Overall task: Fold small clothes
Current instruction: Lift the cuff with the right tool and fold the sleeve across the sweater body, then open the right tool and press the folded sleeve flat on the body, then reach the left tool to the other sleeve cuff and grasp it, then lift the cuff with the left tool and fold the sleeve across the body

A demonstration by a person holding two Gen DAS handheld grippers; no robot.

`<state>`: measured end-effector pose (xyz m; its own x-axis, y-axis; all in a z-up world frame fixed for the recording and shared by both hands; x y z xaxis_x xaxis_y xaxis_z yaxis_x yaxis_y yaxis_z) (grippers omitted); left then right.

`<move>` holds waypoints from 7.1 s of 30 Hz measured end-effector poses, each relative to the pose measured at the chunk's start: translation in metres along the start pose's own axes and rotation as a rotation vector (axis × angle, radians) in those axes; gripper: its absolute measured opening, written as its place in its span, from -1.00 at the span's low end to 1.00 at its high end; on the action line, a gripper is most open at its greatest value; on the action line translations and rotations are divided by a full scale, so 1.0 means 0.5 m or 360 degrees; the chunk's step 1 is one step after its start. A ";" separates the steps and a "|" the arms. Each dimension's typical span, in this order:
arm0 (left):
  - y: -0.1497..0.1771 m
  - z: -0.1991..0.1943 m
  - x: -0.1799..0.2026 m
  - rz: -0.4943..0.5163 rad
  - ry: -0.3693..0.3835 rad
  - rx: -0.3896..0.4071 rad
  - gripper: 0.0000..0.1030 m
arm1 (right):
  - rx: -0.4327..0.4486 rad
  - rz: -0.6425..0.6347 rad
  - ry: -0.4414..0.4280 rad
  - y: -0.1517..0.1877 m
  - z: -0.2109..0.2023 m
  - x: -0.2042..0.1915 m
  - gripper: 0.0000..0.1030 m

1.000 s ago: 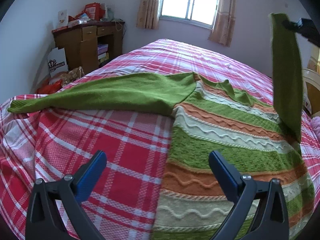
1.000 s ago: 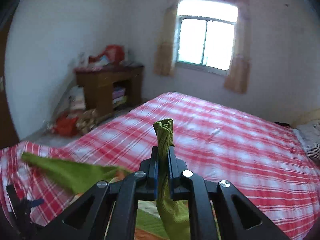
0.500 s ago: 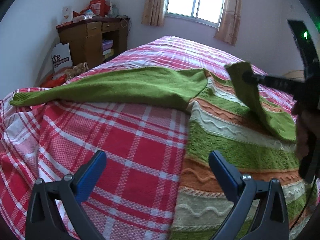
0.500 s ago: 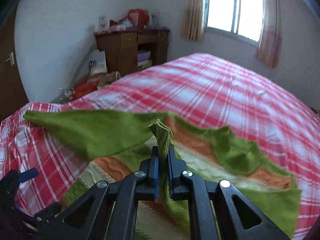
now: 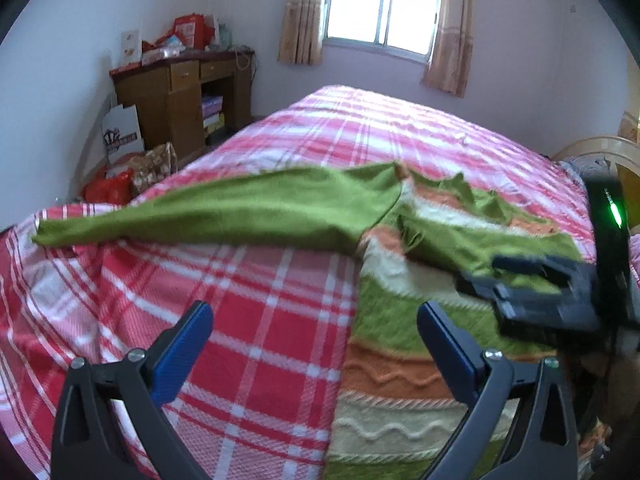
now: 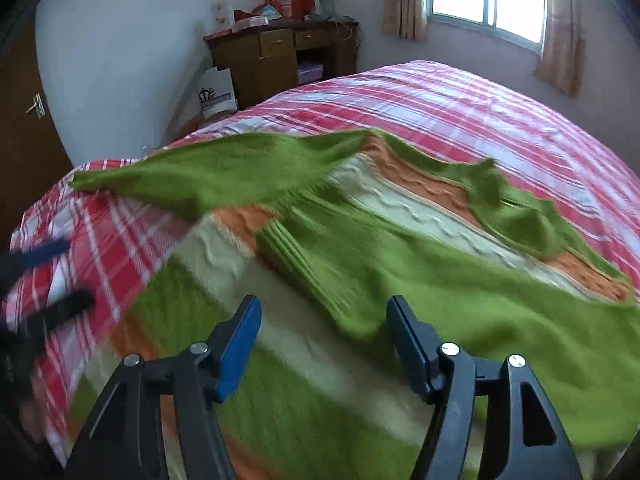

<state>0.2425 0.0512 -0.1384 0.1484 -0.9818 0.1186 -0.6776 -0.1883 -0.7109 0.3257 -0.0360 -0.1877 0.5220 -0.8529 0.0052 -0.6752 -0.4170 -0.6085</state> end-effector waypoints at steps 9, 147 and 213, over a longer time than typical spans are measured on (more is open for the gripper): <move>-0.067 0.059 0.110 0.0188 0.0016 0.0040 1.00 | 0.0032 0.0224 0.0298 0.167 -0.199 0.192 0.28; -0.040 0.030 -0.565 -0.1250 -0.0047 -0.0144 0.43 | 0.0159 0.0382 0.0155 0.072 -0.017 0.152 0.13; -0.408 -0.134 0.078 -0.0390 0.0681 0.0265 -0.90 | 0.0355 0.0611 -0.0070 0.079 -0.058 0.186 0.32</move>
<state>0.3382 0.0495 0.0580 -0.0429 -0.8385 0.5432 -0.5307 -0.4416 -0.7234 0.3322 -0.1411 -0.1882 0.2804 -0.9164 -0.2855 -0.6980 0.0095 -0.7160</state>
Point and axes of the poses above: each gripper's, at about its wrist camera, not at the fingertips, and z roughly the way its jaws point, x to its right, y to its underside, the point moved 7 cm from there along z, roughly the way its jaws point, and after that the axes turned 4 degrees about -x, right-handed, at the moved point
